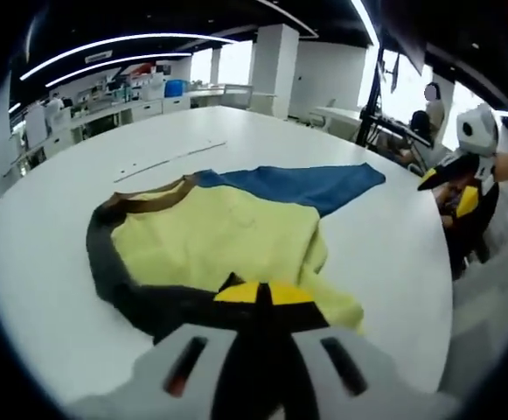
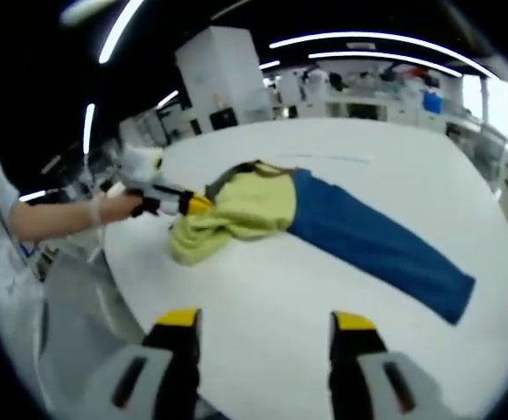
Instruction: Fold the garment on the visible template until the final outline fits inside the template.
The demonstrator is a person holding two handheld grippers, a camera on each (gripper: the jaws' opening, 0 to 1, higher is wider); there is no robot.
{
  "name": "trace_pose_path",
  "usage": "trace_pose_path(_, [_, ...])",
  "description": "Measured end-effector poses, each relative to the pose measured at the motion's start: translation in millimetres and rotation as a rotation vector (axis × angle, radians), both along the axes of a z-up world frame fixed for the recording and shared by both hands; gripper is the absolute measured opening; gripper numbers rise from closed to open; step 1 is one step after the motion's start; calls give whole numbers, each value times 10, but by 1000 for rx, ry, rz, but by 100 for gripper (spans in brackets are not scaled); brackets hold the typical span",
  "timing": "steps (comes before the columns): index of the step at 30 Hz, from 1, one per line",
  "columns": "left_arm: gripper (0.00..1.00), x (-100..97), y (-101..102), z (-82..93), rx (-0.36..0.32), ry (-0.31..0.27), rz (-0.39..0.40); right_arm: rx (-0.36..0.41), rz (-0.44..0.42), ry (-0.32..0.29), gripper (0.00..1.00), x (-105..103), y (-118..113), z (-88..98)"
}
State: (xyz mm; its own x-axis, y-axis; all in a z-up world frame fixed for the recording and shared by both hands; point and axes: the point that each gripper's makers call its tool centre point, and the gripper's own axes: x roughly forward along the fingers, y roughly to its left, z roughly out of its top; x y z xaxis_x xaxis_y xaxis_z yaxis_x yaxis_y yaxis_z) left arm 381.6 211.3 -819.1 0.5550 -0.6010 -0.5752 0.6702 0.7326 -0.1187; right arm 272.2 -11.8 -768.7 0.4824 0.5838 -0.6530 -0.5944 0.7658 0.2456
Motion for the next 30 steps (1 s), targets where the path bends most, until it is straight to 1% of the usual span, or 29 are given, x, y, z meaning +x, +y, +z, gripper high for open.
trace_pose_path(4, [0, -9, -14, 49, 7, -16, -7, -1, -6, 3, 57, -11, -11, -10])
trace_pose_path(8, [0, 1, 14, 65, -12, -20, 4, 3, -16, 8, 57, -13, -20, -31])
trace_pose_path(11, [0, -16, 23, 81, -8, -37, -18, 7, -12, 6, 57, -21, 8, -21])
trace_pose_path(13, [1, -22, 36, 93, -24, -40, -22, 6, -11, 3, 57, -14, 0, -24])
trace_pose_path(15, [6, -30, 21, 129, -57, -32, -17, 10, -12, 2, 57, -9, 4, -22])
trace_pose_path(16, [8, -37, 17, 143, -60, -34, -18, 10, -13, 1, 57, -8, 8, -21])
trace_pose_path(18, [18, -79, -37, 246, -79, -48, -36, 8, -10, 1, 57, -13, 26, -20])
trace_pose_path(20, [31, -97, -38, 281, -89, -61, -53, 11, -9, 0, 57, -18, 48, -13])
trace_pose_path(22, [38, -144, -57, 350, -95, -73, -65, 13, -8, -1, 57, -19, 59, -8])
trace_pose_path(24, [44, -161, -52, 410, -121, -74, -71, 13, -6, -1, 57, -22, 73, -6])
trace_pose_path(25, [47, -152, -29, 438, -139, -68, -63, 13, -5, -1, 57, -25, 82, -5])
trace_pose_path(27, [54, -135, 5, 499, -162, -78, -54, 15, -3, 0, 57, -23, 79, -5])
trace_pose_path(30, [64, -152, 38, 585, -188, -74, -52, 13, 1, -1, 57, -32, 94, 1])
